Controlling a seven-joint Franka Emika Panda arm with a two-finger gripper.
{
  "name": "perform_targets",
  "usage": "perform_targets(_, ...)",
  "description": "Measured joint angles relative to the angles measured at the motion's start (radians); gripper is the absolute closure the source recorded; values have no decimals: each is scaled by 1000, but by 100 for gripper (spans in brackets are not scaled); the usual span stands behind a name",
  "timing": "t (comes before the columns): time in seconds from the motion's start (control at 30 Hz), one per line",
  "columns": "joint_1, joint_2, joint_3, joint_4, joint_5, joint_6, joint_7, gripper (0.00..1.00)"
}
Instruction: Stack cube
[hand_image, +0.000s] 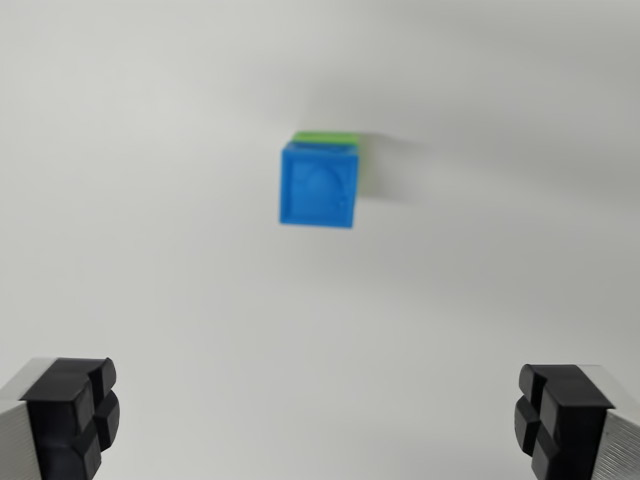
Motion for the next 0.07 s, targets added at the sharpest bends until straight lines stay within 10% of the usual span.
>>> perform_targets(0.07,0,0,0,0,0,0,0,0)
